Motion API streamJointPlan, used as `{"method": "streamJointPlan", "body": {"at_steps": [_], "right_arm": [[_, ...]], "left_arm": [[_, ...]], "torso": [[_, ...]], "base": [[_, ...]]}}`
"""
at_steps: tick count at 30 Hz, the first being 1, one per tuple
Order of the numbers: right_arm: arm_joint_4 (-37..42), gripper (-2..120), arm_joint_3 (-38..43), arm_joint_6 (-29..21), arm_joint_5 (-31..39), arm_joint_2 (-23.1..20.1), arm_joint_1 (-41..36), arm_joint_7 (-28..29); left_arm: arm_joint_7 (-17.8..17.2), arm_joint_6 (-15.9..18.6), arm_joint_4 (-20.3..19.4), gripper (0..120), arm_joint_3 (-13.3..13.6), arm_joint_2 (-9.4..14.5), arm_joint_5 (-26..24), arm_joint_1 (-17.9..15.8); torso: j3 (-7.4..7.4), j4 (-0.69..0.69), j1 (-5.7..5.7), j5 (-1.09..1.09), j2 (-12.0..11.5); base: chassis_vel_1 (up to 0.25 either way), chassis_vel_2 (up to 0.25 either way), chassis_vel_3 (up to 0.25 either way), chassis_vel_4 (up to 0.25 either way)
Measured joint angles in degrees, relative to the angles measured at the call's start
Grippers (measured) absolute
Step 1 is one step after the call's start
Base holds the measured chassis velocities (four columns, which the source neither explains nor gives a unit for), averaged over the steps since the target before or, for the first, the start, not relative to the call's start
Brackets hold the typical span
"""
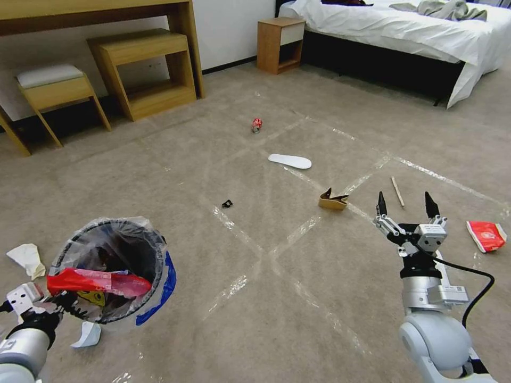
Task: Pick up the trash bin and place the garbage on the floor into it.
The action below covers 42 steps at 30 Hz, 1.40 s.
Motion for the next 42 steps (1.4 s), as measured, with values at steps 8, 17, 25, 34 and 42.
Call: {"method": "streamJointPlan", "body": {"at_steps": [8, 17, 25, 34, 42], "right_arm": [[0.00, 98, -0.15, -0.38, 0.58, -0.42, 0.55, 0.03], [-0.40, 100, -0.49, -0.21, 1.09, -0.69, 0.75, -0.31], [-0.77, 100, -1.37, 0.58, 1.44, -0.84, 1.18, -0.54], [-1.66, 100, -2.61, 1.40, 1.71, -0.57, 1.94, -0.62], [-2.42, 100, -2.84, 1.47, 1.58, -0.40, 2.34, -0.78]], "left_arm": [[0.04, -0.09, 0.00, 1, -0.21, 0.07, -0.01, 0.16], [0.07, -0.16, -0.07, 1, -0.11, -0.43, 0.16, 0.40], [0.08, -0.25, -0.16, 1, -0.04, -0.77, 0.32, 0.38], [0.08, -0.61, 0.39, 1, 0.20, -1.18, 0.83, 0.21], [0.08, -0.69, 0.94, 1, 0.28, -1.15, 0.89, -0.19]], "torso": [[0.01, 0.00, 0.00, 0.01, 0.00], [0.01, -0.01, 0.00, 0.01, 0.00], [0.01, 0.00, 0.00, 0.01, 0.00], [0.00, 0.00, 0.01, 0.00, 0.00], [0.00, 0.00, 0.01, 0.00, 0.00]], "base": [[-0.206, 0.208, 0.206, -0.202], [-0.227, 0.235, 0.226, -0.234], [-0.203, 0.209, 0.208, -0.202], [-0.056, 0.047, 0.056, -0.056], [-0.044, 0.035, 0.043, -0.035]]}}
